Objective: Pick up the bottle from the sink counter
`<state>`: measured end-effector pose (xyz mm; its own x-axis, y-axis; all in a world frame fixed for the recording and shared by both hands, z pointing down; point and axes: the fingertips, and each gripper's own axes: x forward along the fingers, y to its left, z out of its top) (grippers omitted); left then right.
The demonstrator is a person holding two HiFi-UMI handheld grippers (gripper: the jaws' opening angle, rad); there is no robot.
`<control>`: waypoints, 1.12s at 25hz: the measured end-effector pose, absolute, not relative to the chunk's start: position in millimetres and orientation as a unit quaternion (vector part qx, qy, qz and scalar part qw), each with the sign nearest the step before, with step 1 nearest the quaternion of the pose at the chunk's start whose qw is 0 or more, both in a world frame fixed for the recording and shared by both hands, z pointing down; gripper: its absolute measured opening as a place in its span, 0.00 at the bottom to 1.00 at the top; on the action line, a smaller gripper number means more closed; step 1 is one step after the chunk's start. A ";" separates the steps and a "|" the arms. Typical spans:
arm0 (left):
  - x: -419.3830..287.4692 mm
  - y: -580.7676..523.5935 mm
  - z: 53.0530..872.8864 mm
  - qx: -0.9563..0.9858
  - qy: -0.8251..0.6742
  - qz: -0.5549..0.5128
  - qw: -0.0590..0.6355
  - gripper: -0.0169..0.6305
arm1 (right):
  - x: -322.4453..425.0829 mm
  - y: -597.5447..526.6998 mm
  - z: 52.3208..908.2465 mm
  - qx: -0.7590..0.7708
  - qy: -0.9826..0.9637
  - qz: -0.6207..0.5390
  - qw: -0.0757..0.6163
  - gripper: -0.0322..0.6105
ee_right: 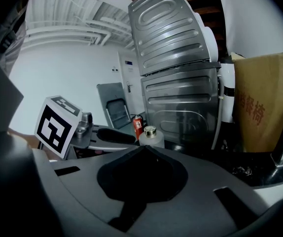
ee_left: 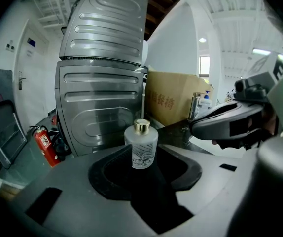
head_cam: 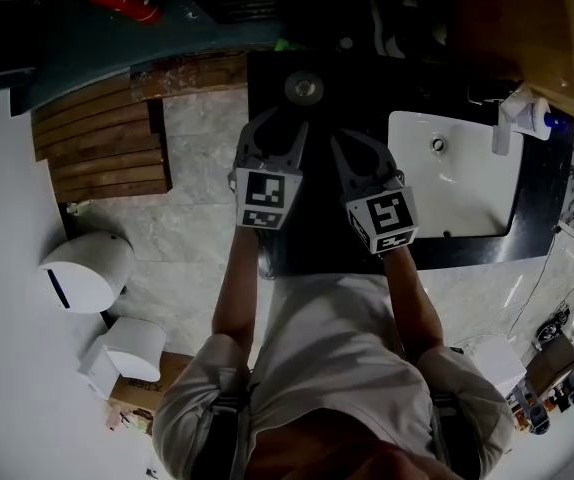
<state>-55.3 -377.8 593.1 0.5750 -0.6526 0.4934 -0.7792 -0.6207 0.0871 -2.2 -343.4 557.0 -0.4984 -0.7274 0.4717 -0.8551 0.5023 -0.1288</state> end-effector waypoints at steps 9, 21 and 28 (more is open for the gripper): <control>-49.3 -389.3 605.1 0.877 -0.398 0.221 0.154 0.35 | 0.1 -347.0 563.8 0.466 -0.846 0.181 0.185 0.05; -41.1 -403.8 618.9 0.879 -0.387 0.229 0.161 0.48 | 1.4 -349.1 567.0 0.465 -0.846 0.184 0.187 0.05; -33.0 -410.5 622.0 0.881 -0.377 0.236 0.159 0.51 | 2.7 -349.7 568.4 0.465 -0.845 0.187 0.187 0.05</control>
